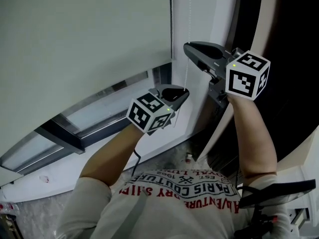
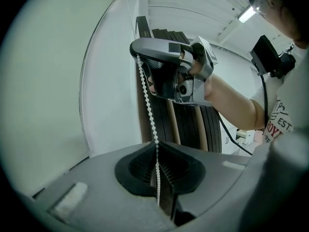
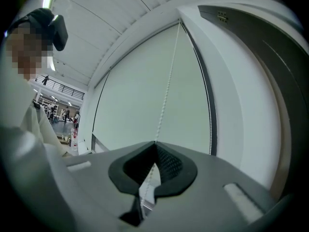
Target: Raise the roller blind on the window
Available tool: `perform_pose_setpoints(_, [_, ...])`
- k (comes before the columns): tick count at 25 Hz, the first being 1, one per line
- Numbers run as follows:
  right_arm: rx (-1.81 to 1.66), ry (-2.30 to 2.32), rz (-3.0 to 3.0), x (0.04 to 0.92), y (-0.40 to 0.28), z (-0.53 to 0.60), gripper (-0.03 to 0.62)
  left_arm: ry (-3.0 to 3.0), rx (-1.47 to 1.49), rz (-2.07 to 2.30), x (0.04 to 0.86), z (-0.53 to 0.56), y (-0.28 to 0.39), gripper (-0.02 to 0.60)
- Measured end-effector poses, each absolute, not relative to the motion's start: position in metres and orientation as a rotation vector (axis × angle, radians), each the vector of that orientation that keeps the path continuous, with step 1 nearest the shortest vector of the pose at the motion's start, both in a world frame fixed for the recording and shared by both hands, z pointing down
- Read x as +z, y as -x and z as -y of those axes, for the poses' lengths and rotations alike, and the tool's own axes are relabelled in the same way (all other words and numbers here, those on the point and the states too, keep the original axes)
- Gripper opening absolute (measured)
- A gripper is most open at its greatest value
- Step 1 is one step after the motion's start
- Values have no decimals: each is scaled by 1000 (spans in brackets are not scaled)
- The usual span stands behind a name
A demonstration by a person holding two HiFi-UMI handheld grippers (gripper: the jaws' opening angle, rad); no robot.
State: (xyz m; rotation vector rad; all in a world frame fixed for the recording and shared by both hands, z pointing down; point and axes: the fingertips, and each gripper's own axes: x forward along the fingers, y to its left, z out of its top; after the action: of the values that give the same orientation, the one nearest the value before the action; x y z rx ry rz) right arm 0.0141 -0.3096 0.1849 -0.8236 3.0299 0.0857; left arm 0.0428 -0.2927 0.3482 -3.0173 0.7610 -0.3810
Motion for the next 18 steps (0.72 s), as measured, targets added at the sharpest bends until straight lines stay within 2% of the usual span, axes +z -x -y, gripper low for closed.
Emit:
perform_pose_setpoints(6, [93, 850, -3040, 198, -16, 310, 6, 3002, -427, -761, 362, 295, -46, 14])
perform_pose_setpoints(18, [15, 987, -3080, 294, -20, 330, 6, 3014, -577, -799, 455, 308, -45, 14])
